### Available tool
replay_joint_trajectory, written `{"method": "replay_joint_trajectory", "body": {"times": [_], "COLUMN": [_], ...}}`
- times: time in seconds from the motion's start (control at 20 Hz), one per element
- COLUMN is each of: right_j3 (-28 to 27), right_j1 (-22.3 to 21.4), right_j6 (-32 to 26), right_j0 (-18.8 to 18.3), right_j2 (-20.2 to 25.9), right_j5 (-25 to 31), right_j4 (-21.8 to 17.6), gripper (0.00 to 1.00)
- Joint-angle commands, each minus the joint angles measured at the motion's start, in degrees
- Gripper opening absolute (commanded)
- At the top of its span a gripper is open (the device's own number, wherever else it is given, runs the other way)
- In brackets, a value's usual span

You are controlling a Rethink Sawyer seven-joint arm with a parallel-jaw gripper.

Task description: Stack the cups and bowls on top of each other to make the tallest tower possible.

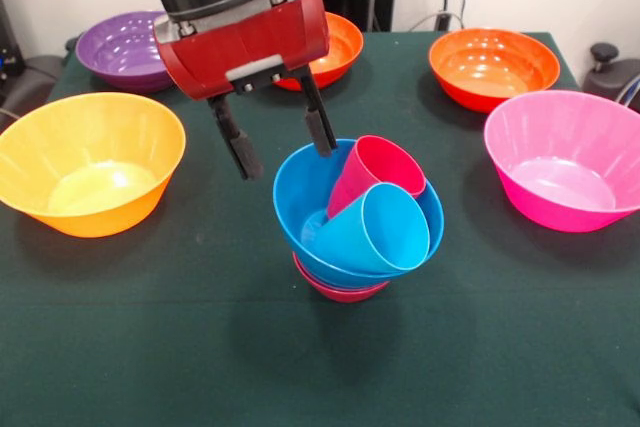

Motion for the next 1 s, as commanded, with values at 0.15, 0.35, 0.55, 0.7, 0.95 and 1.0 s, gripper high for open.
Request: {"method": "replay_joint_trajectory", "body": {"times": [0.15,0.35,0.55,0.7,0.95,1.0], "right_j3": [1.41,1.78,1.38,1.58,-0.21,-0.30], "right_j1": [3.91,4.52,5.05,5.52,6.94,6.98], "right_j6": [-4.89,-5.28,-5.91,-6.54,-7.64,-7.66], "right_j0": [1.26,0.72,0.46,0.11,0.04,0.03], "right_j2": [-3.59,-3.62,-3.67,-3.67,-3.85,-3.80], "right_j5": [-0.57,-1.78,-1.89,-2.23,-2.71,-2.70], "right_j4": [-3.71,-4.29,-4.79,-5.29,-6.61,-6.80], "gripper": [1.00,1.00,1.00,1.00,1.00,1.00]}}
